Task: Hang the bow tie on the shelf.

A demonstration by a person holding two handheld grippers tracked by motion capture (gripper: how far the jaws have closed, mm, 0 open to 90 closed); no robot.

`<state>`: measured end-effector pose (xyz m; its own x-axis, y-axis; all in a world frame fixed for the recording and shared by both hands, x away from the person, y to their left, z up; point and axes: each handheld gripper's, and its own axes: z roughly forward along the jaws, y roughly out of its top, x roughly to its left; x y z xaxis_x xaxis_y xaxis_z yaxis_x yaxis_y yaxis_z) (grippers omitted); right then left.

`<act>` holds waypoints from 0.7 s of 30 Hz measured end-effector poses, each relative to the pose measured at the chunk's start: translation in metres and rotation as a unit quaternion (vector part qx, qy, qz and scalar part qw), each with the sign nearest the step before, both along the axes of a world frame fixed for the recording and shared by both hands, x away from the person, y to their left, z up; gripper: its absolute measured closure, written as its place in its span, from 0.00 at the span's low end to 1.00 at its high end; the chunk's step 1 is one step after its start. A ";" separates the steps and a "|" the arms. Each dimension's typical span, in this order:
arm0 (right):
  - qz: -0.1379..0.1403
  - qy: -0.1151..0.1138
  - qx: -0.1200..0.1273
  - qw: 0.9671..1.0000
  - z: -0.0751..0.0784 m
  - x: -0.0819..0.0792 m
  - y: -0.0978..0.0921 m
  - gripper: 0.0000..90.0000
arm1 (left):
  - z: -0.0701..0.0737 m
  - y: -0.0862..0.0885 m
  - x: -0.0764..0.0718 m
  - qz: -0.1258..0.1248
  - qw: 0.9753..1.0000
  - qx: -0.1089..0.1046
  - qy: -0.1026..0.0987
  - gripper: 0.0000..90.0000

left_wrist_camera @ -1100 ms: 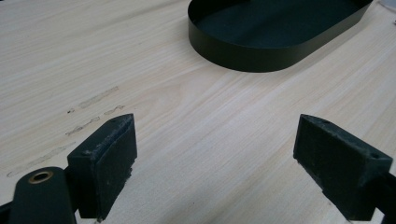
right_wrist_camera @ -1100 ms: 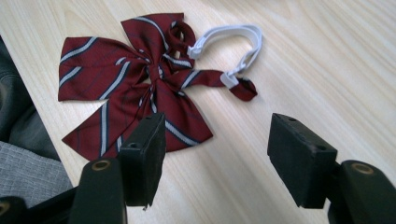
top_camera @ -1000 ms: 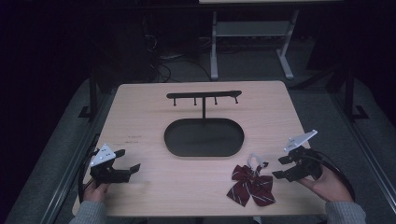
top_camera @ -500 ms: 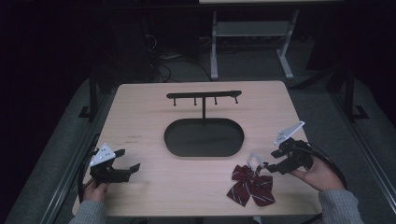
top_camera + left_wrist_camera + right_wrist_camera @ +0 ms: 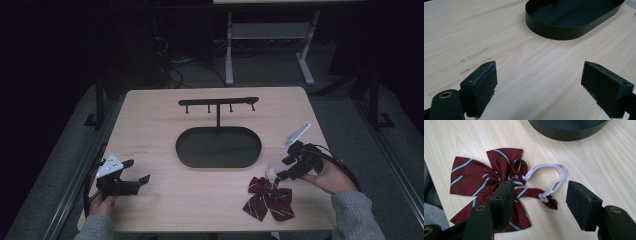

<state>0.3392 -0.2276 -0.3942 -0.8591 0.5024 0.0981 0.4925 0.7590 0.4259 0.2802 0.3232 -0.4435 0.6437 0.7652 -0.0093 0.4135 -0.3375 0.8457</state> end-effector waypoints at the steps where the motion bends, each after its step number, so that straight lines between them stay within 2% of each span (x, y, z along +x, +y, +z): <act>1: 0.003 0.001 0.000 1.000 -0.001 0.002 0.002 0.43 | 0.000 0.000 0.000 0.000 1.000 0.000 0.000 0.14; 15: 0.007 0.021 -0.032 0.999 -0.013 0.026 0.018 0.48 | 0.001 0.000 0.000 -0.001 1.000 0.002 0.000 0.14; 21: -0.006 0.036 -0.055 0.998 -0.023 0.035 0.019 0.54 | 0.001 0.000 0.000 -0.001 1.000 0.001 -0.001 0.14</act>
<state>0.3741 -0.2087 -0.4169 -0.8457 0.5238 0.1022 0.5280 0.7933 0.3032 0.2803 0.3234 -0.4422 0.6456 0.7636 -0.0072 0.4114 -0.3398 0.8458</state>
